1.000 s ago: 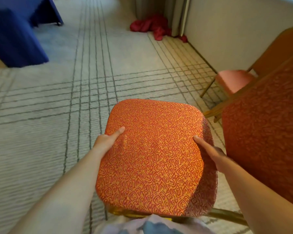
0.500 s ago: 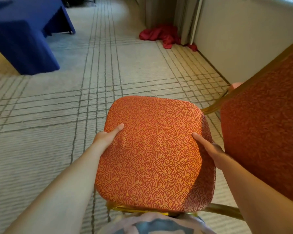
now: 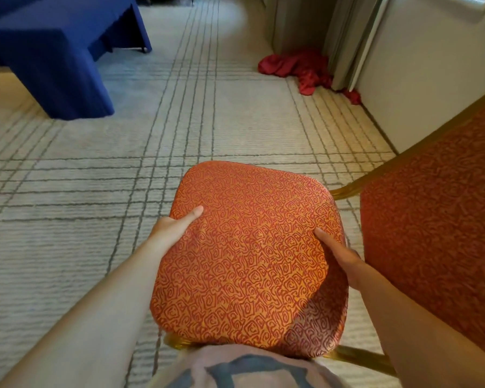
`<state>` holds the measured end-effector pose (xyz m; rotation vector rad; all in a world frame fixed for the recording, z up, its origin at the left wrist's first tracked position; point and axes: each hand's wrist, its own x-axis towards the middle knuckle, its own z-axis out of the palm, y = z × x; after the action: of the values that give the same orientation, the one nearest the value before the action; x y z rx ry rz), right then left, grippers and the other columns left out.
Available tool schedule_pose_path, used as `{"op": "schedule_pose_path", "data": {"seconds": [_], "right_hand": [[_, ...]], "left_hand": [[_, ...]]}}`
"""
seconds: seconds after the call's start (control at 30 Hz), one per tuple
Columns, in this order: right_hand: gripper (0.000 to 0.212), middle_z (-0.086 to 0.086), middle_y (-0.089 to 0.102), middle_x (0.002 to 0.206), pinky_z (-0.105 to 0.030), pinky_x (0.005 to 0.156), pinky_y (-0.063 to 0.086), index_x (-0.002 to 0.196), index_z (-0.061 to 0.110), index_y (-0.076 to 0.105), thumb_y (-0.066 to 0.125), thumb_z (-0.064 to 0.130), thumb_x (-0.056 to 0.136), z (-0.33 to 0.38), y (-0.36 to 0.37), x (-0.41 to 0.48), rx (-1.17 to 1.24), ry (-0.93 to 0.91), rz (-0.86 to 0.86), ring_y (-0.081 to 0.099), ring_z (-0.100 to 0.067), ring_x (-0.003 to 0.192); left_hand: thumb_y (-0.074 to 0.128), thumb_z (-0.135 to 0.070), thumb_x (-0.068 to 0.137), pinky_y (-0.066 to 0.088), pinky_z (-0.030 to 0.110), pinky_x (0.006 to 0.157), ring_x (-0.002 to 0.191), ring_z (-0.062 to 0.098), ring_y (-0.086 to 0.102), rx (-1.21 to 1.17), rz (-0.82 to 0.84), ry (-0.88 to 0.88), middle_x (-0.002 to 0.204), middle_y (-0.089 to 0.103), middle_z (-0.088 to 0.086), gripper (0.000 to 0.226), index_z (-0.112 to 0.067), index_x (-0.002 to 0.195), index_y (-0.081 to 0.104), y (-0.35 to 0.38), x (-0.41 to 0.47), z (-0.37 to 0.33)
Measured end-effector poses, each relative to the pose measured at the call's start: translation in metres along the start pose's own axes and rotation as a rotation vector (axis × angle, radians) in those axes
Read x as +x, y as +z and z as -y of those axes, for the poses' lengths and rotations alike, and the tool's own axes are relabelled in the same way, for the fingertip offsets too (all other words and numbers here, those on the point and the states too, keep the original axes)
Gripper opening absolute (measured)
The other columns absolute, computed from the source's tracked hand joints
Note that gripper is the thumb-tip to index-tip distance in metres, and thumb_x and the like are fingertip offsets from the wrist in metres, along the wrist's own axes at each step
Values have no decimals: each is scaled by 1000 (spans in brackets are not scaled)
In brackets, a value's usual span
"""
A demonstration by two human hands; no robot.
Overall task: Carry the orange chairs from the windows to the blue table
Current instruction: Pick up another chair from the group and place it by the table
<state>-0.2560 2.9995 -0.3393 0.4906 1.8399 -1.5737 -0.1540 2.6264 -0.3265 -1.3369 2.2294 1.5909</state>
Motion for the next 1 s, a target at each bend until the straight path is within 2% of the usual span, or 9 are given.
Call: {"op": "schedule_pose_path", "data": {"seconds": [0.07, 0.2, 0.33, 0.57, 0.8, 1.0], "right_hand": [[107, -13, 67, 123, -50, 106, 44, 134, 14, 58, 84, 67, 45, 22, 8, 28, -19, 22, 37, 63, -35, 114], [104, -11, 66, 125, -48, 107, 44, 137, 14, 56, 82, 68, 52, 64, 30, 80, -48, 34, 48, 62, -33, 114], [101, -12, 63, 130, -49, 109, 41, 140, 14, 52, 80, 66, 58, 108, 59, 137, -52, 44, 54, 59, -33, 117], [102, -11, 60, 133, -49, 108, 41, 143, 15, 49, 78, 68, 60, 219, 129, 253, -45, 7, 22, 57, -32, 119], [104, -11, 61, 132, -49, 109, 41, 140, 14, 52, 76, 72, 58, 367, 180, 348, -21, -79, -38, 57, -32, 118], [116, -11, 60, 133, -50, 109, 41, 142, 14, 50, 77, 75, 47, 445, 196, 443, -24, -54, -43, 57, -32, 119]], "left_hand": [[65, -92, 22, 54, 31, 77, 73, 20, 69, -16, -17, -24, 75, 73, 1, 99, -14, 82, 72, -1, 24, -18], [58, -96, 26, 48, 30, 79, 82, 22, 65, 22, -67, -26, 91, 70, 6, 110, -12, 96, 71, -4, 75, -49], [57, -95, 29, 42, 29, 78, 83, 22, 58, 47, -86, -46, 94, 63, 7, 113, -10, 103, 69, -8, 139, -82], [65, -88, 44, 51, 31, 78, 79, 21, 65, 41, -67, -6, 88, 70, 6, 90, -12, 92, 72, -37, 292, -178], [56, -96, 30, 45, 28, 71, 70, 16, 62, 41, -114, 116, 78, 68, 2, 96, -15, 81, 69, -71, 428, -315], [61, -95, 23, 55, 39, 88, 84, 25, 69, 27, -14, 71, 93, 72, 9, 115, -10, 100, 72, -54, 538, -381]]}}
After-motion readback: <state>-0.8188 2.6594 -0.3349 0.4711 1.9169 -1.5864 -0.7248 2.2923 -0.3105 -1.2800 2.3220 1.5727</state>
